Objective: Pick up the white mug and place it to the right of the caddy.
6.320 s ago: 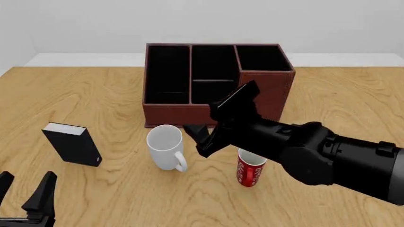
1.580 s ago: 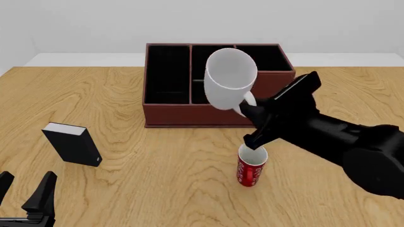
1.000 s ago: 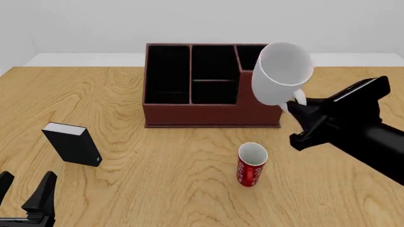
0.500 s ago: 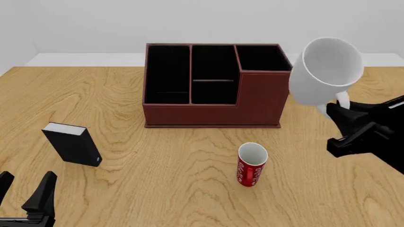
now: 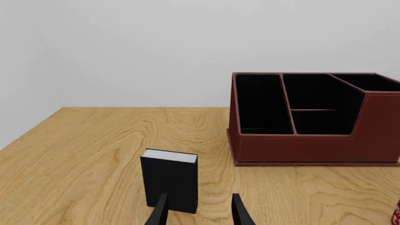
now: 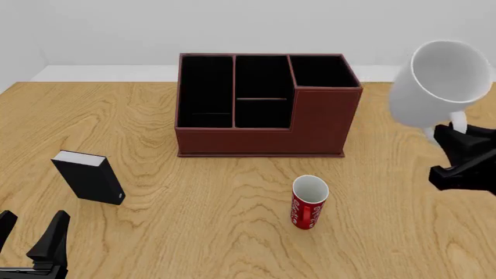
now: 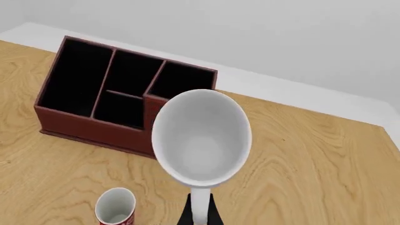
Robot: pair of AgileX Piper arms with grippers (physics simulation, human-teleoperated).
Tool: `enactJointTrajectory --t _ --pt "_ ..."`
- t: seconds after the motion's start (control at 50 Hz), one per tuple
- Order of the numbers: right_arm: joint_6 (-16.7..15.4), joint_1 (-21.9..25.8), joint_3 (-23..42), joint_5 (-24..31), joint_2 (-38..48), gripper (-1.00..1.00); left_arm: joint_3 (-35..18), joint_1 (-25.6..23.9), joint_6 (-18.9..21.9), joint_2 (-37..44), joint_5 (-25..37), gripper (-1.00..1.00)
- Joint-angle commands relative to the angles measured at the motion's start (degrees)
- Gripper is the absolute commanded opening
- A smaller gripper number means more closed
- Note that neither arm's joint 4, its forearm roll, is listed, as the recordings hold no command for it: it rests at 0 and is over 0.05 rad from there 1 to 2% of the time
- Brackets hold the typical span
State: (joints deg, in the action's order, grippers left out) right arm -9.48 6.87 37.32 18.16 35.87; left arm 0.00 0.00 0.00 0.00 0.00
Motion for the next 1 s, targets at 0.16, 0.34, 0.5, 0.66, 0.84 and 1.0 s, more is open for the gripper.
enactJointTrajectory --t 0.16,0.34,0.5,0.66,0.84,1.0 --pt "1.5 -6.0 0.2 -1.5 1.2 -1.00 0.0 0.0 0.0 0.0 0.0 1.00" --pt "2.1 -8.2 0.2 -4.5 4.5 -1.00 0.0 0.0 0.0 0.0 0.0 1.00" --pt "1.8 -9.8 0.6 -8.2 9.4 -1.00 0.0 0.0 0.0 0.0 0.0 1.00" --pt "1.7 -10.5 3.8 -11.4 16.5 -1.00 0.0 0.0 0.0 0.0 0.0 1.00" --pt "1.8 -10.4 7.1 -12.6 21.0 -1.00 0.0 0.0 0.0 0.0 0.0 1.00" --pt "1.9 -10.9 9.1 -14.3 25.9 -1.00 0.0 0.0 0.0 0.0 0.0 1.00"
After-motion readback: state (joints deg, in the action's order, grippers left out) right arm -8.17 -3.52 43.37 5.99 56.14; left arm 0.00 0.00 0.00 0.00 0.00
